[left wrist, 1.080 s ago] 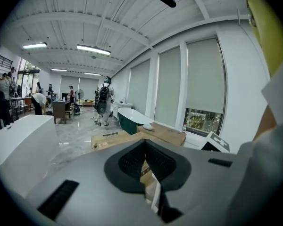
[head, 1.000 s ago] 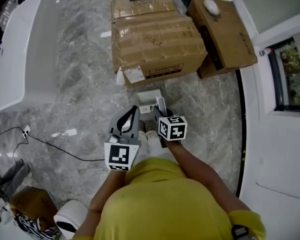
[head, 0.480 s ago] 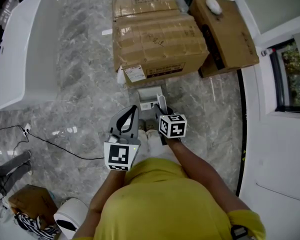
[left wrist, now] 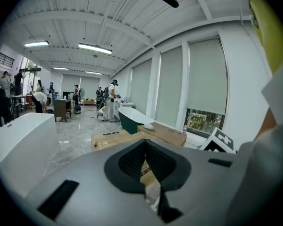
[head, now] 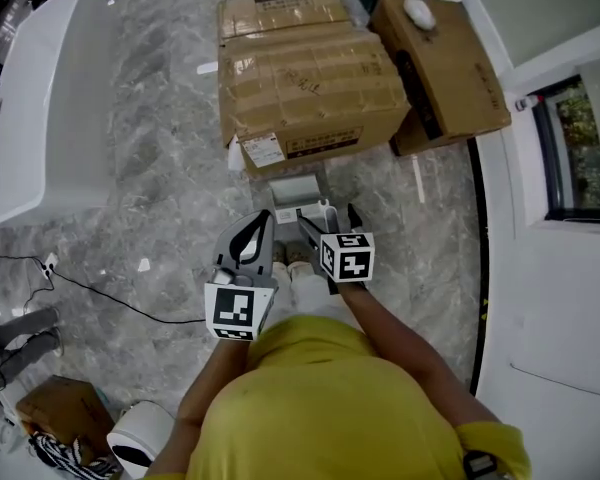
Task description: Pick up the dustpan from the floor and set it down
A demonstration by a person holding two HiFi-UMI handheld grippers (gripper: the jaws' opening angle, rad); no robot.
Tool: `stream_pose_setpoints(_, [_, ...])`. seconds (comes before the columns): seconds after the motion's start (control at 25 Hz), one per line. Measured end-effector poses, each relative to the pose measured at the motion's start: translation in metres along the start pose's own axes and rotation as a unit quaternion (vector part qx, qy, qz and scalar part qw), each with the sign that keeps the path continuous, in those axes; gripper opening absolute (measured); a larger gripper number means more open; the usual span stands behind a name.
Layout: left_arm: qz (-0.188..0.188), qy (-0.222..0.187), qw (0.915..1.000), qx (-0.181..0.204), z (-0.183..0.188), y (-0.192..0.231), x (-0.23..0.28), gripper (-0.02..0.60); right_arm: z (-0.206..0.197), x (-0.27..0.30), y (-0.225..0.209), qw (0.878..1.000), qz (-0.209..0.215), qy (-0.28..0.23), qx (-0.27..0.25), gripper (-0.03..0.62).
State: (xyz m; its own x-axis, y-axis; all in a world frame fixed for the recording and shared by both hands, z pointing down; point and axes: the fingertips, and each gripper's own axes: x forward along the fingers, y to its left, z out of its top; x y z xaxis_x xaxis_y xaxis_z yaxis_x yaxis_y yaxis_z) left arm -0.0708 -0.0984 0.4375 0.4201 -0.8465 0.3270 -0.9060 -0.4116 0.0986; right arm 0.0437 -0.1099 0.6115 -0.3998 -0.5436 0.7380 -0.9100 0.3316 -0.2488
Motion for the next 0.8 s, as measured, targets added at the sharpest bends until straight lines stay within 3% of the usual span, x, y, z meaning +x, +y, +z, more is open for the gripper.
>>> stream_pose_setpoints(0.2, [-0.007, -0.009, 0.9999, 0.005, 0.006, -0.006, 0.002, 0.0, 0.027, -0.036, 0.005, 0.998, 0.0, -0.051, -0.046, 0.488])
stream_pose_setpoints(0.32, [-0.01, -0.015, 0.9998, 0.006, 0.011, -0.009, 0.003, 0.0, 0.048, -0.059, 0.011, 0.992, -0.007, -0.096, -0.08, 0.408])
stream_pose_setpoints(0.4, [-0.011, -0.022, 0.9996, 0.011, 0.015, -0.012, 0.003, 0.0, 0.066, -0.076, 0.013, 0.986, -0.017, -0.135, -0.099, 0.306])
stream_pose_setpoints(0.52, [-0.013, -0.037, 0.9991, 0.019, 0.025, -0.015, 0.004, 0.0, 0.101, -0.105, 0.015, 0.97, -0.038, -0.207, -0.121, 0.061])
stream_pose_setpoints(0.56, [-0.012, -0.043, 0.9988, 0.021, 0.03, -0.016, 0.003, 0.0, 0.113, -0.114, 0.018, 0.965, -0.04, -0.228, -0.125, 0.012])
stream_pose_setpoints(0.8, [0.002, -0.099, 0.9951, 0.008, 0.078, -0.018, -0.009, 0.0, 0.169, -0.168, 0.036, 0.937, -0.007, -0.332, -0.106, 0.011])
